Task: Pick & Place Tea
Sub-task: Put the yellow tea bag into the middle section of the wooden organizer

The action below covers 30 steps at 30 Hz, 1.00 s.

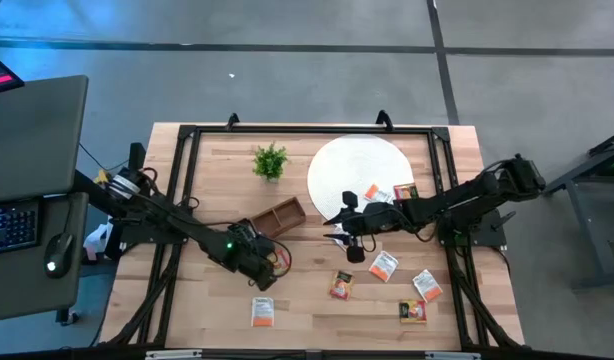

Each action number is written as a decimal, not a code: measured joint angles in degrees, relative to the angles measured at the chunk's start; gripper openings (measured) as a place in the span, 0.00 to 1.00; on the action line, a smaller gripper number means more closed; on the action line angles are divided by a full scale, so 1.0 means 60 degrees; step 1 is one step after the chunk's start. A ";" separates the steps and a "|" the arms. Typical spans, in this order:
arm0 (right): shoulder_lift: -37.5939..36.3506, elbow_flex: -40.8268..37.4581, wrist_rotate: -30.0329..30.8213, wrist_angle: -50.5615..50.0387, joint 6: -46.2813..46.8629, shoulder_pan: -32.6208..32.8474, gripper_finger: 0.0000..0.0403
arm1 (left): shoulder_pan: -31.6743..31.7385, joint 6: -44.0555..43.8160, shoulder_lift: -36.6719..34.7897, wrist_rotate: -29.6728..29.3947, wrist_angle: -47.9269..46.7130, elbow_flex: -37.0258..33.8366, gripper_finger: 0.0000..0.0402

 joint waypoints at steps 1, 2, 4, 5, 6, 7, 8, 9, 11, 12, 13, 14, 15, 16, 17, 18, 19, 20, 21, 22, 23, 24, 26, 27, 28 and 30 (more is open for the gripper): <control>0.0000 0.0000 0.0030 0.0007 -0.0003 0.0000 0.35 | 0.0000 0.0050 0.0010 0.0036 -0.0175 0.0000 0.36; 0.0000 0.0000 0.0030 0.0007 -0.0002 0.0000 0.35 | 0.0004 0.0075 0.0024 0.0032 -0.0482 0.0010 0.36; 0.0000 -0.0001 0.0033 -0.0001 0.0000 0.0000 0.35 | 0.0004 -0.0039 0.0054 -0.0117 -0.1226 0.0157 0.36; 0.0000 -0.0004 0.0033 0.0018 -0.0001 0.0000 0.35 | 0.0002 -0.0042 0.0071 -0.0225 -0.1746 0.0352 0.36; 0.0000 0.0000 0.0033 0.0047 0.0000 0.0000 0.35 | 0.0000 -0.0038 0.0073 -0.0353 -0.2301 0.0487 0.36; 0.0000 0.0000 0.0033 0.0074 -0.0002 0.0000 0.35 | 0.0004 -0.0025 0.0076 -0.0417 -0.2848 0.0668 0.36; 0.0000 -0.0003 0.0033 0.0073 -0.0002 0.0000 0.35 | 0.0004 -0.0006 0.0076 -0.0519 -0.3197 0.0865 0.36; 0.0000 -0.0004 0.0033 0.0065 -0.0002 0.0000 0.35 | 0.0005 0.0001 0.0075 -0.0580 -0.3391 0.1074 0.36; 0.0000 -0.0004 0.0033 0.0080 0.0000 0.0000 0.35 | 0.0004 0.0036 0.0066 -0.0603 -0.3604 0.1376 0.36; 0.0000 -0.0004 0.0033 0.0083 -0.0002 0.0000 0.35 | 0.0004 0.0071 0.0069 -0.0586 -0.3663 0.1490 0.36; 0.0000 -0.0004 0.0033 0.0092 0.0000 0.0000 0.35 | 0.0004 0.0074 0.0069 -0.0516 -0.3620 0.1632 0.36; 0.0000 -0.0004 0.0033 0.0094 0.0000 0.0000 0.35 | 0.0004 0.0064 0.0067 -0.0408 -0.3524 0.1769 0.36; 0.0000 -0.0004 0.0033 0.0094 0.0000 0.0000 0.35 | 0.0004 0.0016 0.0053 -0.0188 -0.3453 0.1881 0.36; 0.0000 -0.0004 0.0033 0.0096 0.0000 0.0000 0.35 | 0.0004 -0.0105 0.0051 0.0125 -0.3417 0.1944 0.36; 0.0000 -0.0004 0.0033 0.0101 0.0000 0.0000 0.35 | 0.0004 -0.0295 0.0051 0.0379 -0.3413 0.1974 0.36; 0.0000 -0.0004 0.0033 0.0098 0.0000 0.0000 0.35 | 0.0004 -0.0555 0.0051 0.0665 -0.3408 0.1974 0.36; 0.0000 -0.0004 0.0033 0.0101 0.0004 0.0000 0.35 | -0.0001 -0.0792 0.0051 0.0920 -0.3385 0.1965 0.36; 0.0000 -0.0004 0.0033 0.0102 0.0011 0.0000 0.35 | -0.0032 -0.0987 0.0075 0.1006 -0.3267 0.1914 0.36; 0.0000 -0.0004 0.0030 0.0102 0.0011 0.0000 0.35 | -0.0076 -0.1191 0.0151 0.1021 -0.3107 0.1826 0.36; 0.0000 -0.0004 0.0033 0.0101 0.0011 0.0000 0.35 | -0.0069 -0.1383 0.0269 0.1019 -0.2904 0.1711 0.36; 0.0000 -0.0004 0.0030 0.0101 0.0018 0.0000 0.35 | -0.0069 -0.1527 0.0400 0.1019 -0.2698 0.1581 0.36; 0.0000 -0.0004 0.0030 0.0110 0.0021 0.0000 0.35 | -0.0064 -0.1680 0.0510 0.1011 -0.2552 0.1468 0.36; 0.0000 -0.0004 0.0028 0.0133 0.0021 0.0000 0.35 | -0.0058 -0.1914 0.0673 0.0964 -0.2160 0.1344 0.36; 0.0000 -0.0004 0.0002 0.0134 0.0023 0.0000 0.35 | -0.0058 -0.1939 0.0745 0.0911 -0.2031 0.1303 0.36; 0.0000 -0.0004 -0.0016 0.0134 0.0025 0.0000 0.35 | -0.0058 -0.1935 0.0779 0.0847 -0.2055 0.1269 0.36; 0.0000 -0.0004 -0.0033 0.0139 0.0025 0.0000 0.35 | -0.0032 -0.1908 0.0939 0.0733 -0.2138 0.1279 0.36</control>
